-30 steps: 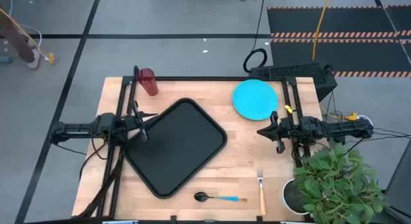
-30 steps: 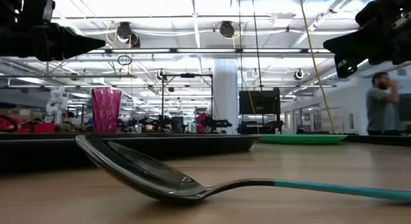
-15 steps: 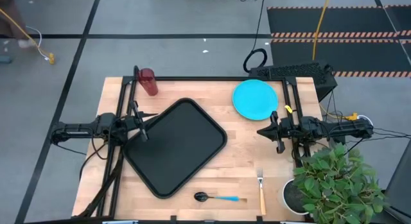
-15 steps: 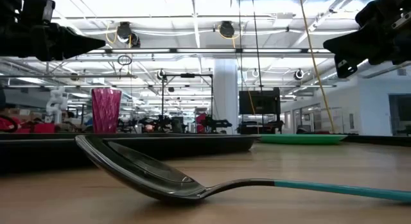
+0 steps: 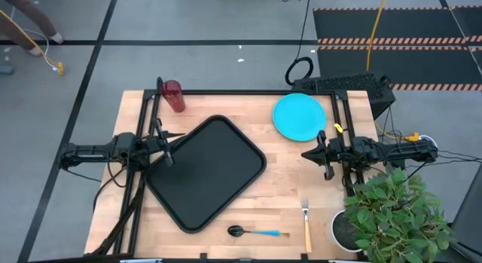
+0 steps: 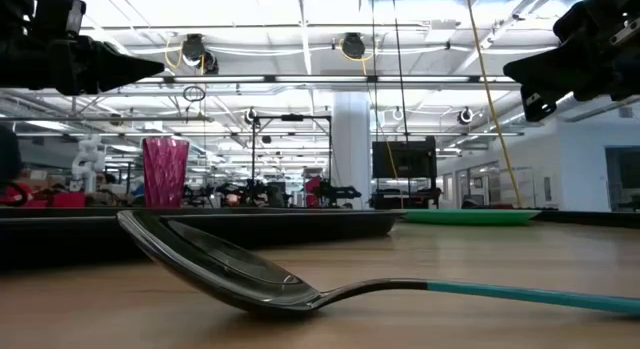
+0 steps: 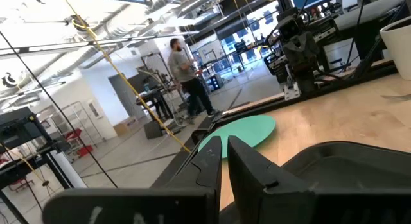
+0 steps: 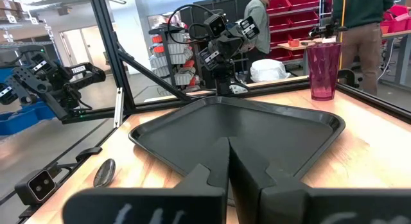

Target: Pick and place plate/cup/fork/spoon on tray

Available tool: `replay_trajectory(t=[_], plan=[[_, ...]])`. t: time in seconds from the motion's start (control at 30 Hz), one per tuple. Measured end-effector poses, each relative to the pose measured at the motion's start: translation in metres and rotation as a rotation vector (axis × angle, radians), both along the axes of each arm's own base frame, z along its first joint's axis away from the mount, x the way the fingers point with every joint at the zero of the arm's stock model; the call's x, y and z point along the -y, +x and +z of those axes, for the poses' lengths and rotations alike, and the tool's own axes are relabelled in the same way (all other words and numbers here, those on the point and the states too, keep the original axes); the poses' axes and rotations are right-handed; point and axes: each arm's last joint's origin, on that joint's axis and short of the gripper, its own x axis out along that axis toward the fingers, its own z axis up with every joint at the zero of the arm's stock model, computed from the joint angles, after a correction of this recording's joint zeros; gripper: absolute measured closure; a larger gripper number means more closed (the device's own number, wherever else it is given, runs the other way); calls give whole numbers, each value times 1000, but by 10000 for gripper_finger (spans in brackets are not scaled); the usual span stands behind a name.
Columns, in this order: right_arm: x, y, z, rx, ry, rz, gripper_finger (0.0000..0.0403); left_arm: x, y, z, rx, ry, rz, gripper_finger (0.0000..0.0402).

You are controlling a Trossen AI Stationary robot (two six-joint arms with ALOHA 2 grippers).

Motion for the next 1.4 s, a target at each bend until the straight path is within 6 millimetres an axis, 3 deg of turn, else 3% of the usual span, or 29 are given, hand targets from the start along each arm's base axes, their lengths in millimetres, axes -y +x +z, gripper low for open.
replay_trajectory(t=[0.97, 1.17, 1.4], plan=[[1, 0, 6, 65, -1, -27, 403, 0, -1, 4, 36, 33, 4, 371], [6, -5, 30, 283, -257, -243, 402, 0, -5, 21, 236, -40, -16, 371], [13, 1, 36, 258, -412, -378, 357, 0, -10, 30, 344, -34, -18, 371]])
